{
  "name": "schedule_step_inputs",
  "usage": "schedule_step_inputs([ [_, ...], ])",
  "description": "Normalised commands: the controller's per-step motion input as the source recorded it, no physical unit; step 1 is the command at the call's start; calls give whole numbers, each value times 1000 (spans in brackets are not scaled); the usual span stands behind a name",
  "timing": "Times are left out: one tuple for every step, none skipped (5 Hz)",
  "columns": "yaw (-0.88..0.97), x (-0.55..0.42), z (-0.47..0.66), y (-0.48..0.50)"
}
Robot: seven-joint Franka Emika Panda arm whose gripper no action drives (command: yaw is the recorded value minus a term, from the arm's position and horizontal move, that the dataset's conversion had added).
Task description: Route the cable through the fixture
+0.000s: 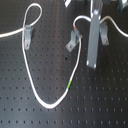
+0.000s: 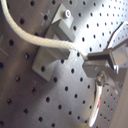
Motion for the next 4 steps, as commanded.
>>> schedule_step_inputs([
  [0,-84,328,36],
  [226,3,435,15],
  [740,-47,347,-156],
  [843,-73,314,-187],
])
